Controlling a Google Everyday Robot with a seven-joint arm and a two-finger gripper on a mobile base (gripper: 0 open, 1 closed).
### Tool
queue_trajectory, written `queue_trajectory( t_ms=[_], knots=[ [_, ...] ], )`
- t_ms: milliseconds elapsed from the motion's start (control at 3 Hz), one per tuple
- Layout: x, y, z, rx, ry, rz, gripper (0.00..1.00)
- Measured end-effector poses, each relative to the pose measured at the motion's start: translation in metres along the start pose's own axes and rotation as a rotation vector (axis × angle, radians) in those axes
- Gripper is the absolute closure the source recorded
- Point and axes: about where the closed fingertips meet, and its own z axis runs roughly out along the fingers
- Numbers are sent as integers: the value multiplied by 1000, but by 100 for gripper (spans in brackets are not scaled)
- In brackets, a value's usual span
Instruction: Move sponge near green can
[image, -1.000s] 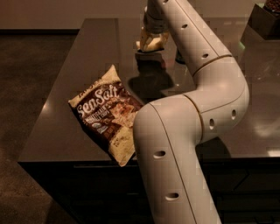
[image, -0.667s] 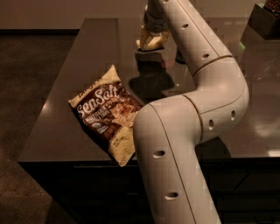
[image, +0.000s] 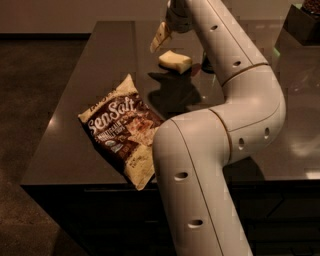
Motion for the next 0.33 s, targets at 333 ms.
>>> queue_trajectory(
  t_ms=[333],
  knots=[
    [0,0,0,0,0,0,0]
  ],
)
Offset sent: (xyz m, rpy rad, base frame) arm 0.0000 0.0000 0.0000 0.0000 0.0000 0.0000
